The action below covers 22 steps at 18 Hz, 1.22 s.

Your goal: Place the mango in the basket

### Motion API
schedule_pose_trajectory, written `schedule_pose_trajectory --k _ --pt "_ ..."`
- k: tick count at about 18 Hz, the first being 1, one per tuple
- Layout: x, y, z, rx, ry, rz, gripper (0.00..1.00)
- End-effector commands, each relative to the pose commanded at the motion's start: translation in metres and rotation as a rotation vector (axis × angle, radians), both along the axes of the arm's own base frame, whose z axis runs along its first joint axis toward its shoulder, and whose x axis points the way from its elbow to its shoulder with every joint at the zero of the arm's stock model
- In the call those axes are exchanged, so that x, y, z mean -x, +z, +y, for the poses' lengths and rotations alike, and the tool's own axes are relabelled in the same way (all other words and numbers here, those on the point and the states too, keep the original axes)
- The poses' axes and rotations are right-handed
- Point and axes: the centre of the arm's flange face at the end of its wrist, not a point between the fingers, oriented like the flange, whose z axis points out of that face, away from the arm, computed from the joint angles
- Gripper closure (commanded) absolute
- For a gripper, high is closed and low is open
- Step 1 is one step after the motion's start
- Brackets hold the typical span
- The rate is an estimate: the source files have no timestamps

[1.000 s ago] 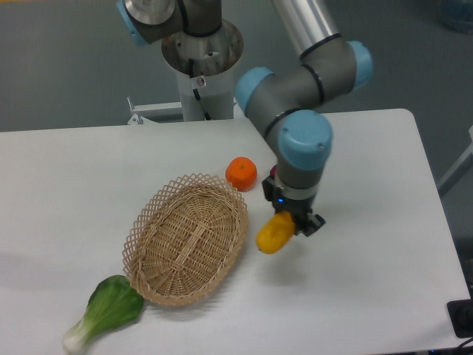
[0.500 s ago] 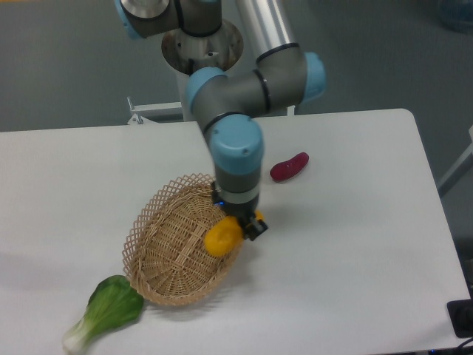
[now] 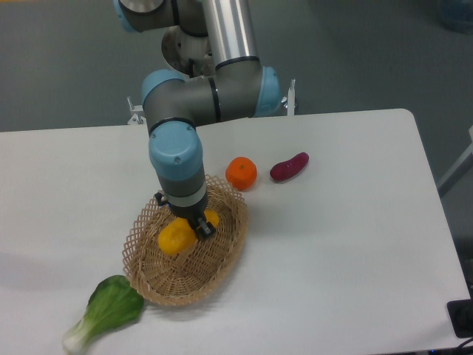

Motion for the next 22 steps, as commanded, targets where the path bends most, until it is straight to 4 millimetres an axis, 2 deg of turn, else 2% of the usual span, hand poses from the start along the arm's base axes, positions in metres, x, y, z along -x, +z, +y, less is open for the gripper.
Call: schedule_pose_trajectory --k 2,5,9,15,19,22 --pt "-0.001 -0.005 -0.004 0.009 0.003 -0.006 0.00" --pt "-0.002 -0.002 -0.005 0.006 0.005 -0.002 0.00" --pt "0.015 0.009 -0.009 -0.005 0.024 0.019 0.00" --pt "0.066 0.038 -0.016 -0.047 0.086 0.056 0.00" --pt "0.118 0.051 -0.032 -0.061 0.068 0.081 0.00" --pt "0.174 0.064 -0.064 -0.065 0.136 0.111 0.00"
